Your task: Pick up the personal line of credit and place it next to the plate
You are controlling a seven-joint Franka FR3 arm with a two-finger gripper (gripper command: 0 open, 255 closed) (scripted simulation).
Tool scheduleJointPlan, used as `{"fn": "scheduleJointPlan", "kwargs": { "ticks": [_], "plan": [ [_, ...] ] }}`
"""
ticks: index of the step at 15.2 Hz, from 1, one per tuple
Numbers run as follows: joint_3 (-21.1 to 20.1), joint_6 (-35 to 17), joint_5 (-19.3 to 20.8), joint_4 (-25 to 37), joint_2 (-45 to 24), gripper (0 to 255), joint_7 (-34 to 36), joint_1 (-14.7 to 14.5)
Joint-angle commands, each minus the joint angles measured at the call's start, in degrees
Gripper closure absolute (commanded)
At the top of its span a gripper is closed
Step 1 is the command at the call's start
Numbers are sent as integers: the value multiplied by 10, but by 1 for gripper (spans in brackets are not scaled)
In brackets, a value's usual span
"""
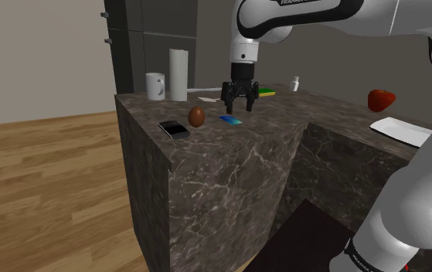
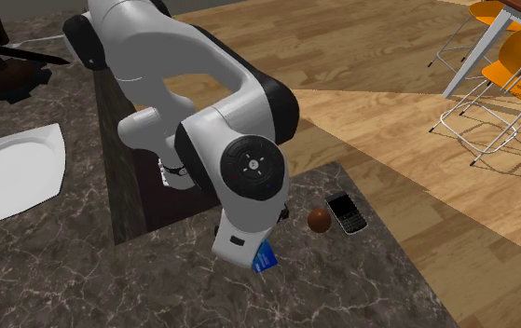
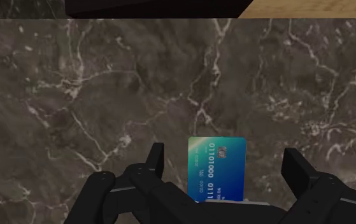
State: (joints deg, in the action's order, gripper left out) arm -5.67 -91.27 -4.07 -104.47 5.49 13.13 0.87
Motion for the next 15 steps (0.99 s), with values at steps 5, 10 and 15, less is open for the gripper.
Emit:
{"fn": "scheduleJointPlan", "kwargs": {
  "ticks": [5,10,15],
  "plan": [
    [-2,-50,-1,-56,6,0,0,-1],
    [-2,-50,-1,-56,6,0,0,-1],
    [-2,-50,-1,-56,6,255,0,-1]
  ]
}}
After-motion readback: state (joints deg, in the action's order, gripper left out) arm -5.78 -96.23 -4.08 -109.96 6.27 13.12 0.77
